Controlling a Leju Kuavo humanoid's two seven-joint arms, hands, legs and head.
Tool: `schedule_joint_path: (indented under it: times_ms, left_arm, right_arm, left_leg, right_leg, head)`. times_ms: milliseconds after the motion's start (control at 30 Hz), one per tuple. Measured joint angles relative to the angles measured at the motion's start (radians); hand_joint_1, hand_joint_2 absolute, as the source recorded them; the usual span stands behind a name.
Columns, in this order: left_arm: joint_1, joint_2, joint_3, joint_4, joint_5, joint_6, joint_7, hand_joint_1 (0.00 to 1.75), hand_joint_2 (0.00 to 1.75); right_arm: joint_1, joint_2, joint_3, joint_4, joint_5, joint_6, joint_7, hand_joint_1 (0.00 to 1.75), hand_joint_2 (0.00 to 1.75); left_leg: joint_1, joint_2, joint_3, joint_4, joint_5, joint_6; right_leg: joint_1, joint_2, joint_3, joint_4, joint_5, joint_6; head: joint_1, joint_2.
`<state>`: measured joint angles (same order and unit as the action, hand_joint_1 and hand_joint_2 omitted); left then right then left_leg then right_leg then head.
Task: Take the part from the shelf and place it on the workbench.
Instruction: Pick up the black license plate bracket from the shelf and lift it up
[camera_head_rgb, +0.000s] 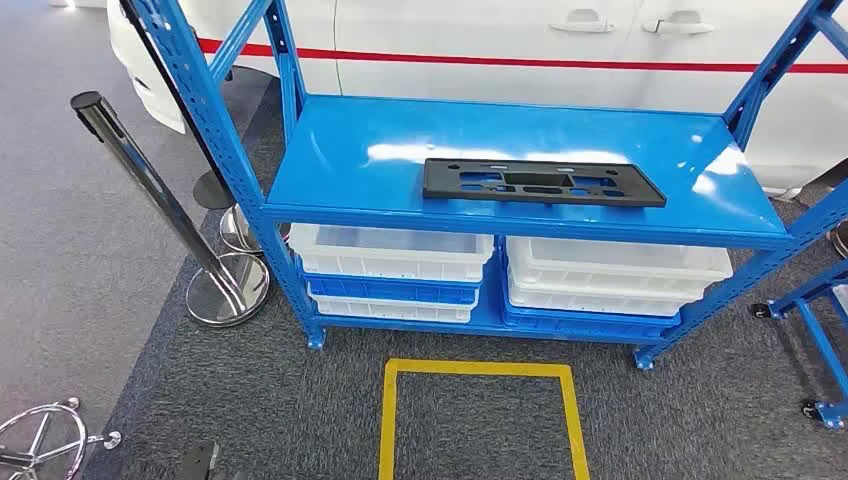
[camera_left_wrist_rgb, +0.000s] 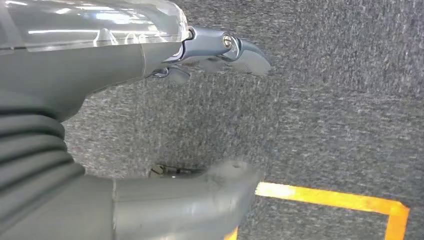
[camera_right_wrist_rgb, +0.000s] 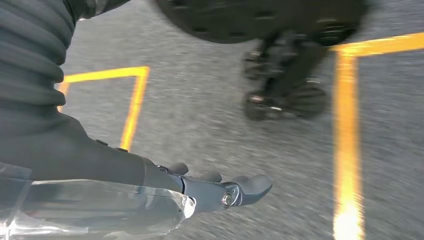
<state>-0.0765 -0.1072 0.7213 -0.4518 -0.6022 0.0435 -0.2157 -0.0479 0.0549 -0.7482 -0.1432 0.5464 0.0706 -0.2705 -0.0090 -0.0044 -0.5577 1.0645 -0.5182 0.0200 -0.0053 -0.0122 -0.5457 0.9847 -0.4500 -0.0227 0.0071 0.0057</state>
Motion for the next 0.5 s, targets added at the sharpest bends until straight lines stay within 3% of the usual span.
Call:
schedule_joint_path:
  times_ms: [67, 133, 167, 200, 300, 367, 433, 500]
  left_arm:
    - [0.0, -0.001, 0.02, 0.01, -0.015, -0.001, -0.004, 0.0, 0.0]
    - [0.001, -0.004, 0.057, 0.031, -0.047, -0.005, -0.011, 0.0, 0.0]
    - [0.001, -0.005, 0.075, 0.04, -0.063, -0.008, -0.014, 0.0, 0.0]
    - [0.002, -0.007, 0.092, 0.049, -0.078, -0.01, -0.018, 0.0, 0.0]
    - [-0.001, -0.015, 0.139, 0.074, -0.126, -0.017, -0.03, 0.0, 0.0]
    - [-0.002, -0.022, 0.17, 0.089, -0.157, -0.023, -0.037, 0.0, 0.0]
    - [-0.001, -0.028, 0.2, 0.103, -0.189, -0.028, -0.045, 0.0, 0.0]
    - [-0.003, -0.035, 0.231, 0.12, -0.222, -0.031, -0.053, 0.0, 0.0]
  right_arm:
    - [-0.019, 0.002, -0.015, -0.004, 0.012, 0.0, -0.013, 0.0, 1.75]
    - [-0.057, 0.005, -0.042, -0.012, 0.038, -0.001, -0.039, 0.0, 1.75]
    - [-0.076, 0.007, -0.053, -0.016, 0.051, -0.002, -0.054, 0.0, 1.75]
    - [-0.096, 0.01, -0.062, -0.02, 0.064, -0.005, -0.068, 0.0, 1.75]
    - [-0.163, 0.018, -0.085, -0.035, 0.1, -0.018, -0.116, 0.0, 1.75]
    - [-0.207, 0.022, -0.097, -0.046, 0.123, -0.028, -0.149, 0.0, 1.75]
    - [-0.249, 0.026, -0.105, -0.056, 0.145, -0.038, -0.184, 0.0, 1.75]
    - [-0.29, 0.03, -0.108, -0.069, 0.163, -0.052, -0.22, 0.0, 1.75]
  left_leg:
    - [0.006, 0.0, -0.035, 0.071, -0.037, -0.007]
    - [0.017, 0.0, -0.095, 0.193, -0.086, -0.02]
    - [0.022, 0.001, -0.11, 0.219, -0.086, -0.026]
    - [0.027, 0.001, -0.105, 0.206, -0.065, -0.032]
    - [0.035, 0.002, -0.022, 0.025, 0.029, -0.04]
    - [0.031, 0.0, -0.001, -0.029, 0.04, -0.028]
    - [0.027, -0.003, -0.005, -0.03, 0.044, -0.008]
    - [0.028, -0.003, -0.006, -0.038, 0.052, 0.009]
  right_leg:
    - [0.0, -0.001, -0.002, 0.001, 0.001, -0.002]
    - [-0.002, -0.002, -0.007, 0.004, 0.001, -0.002]
    - [-0.004, -0.002, -0.009, 0.006, 0.001, -0.001]
    - [-0.007, -0.002, -0.011, 0.01, 0.0, 0.002]
    - [-0.014, -0.001, -0.017, 0.031, -0.009, 0.022]
    - [-0.013, 0.001, -0.026, 0.042, -0.011, 0.038]
    - [-0.014, 0.001, -0.029, 0.04, -0.007, 0.052]
    - [-0.018, 0.002, -0.038, 0.059, -0.022, 0.061]
  head:
    - [0.0, 0.0]
    - [0.0, 0.0]
    - [0.0, 0.0]
    - [-0.001, 0.0]
    - [-0.001, 0.0]
    - [0.0, 0.0]
    - [0.0, 0.0]
    - [0.0, 0.0]
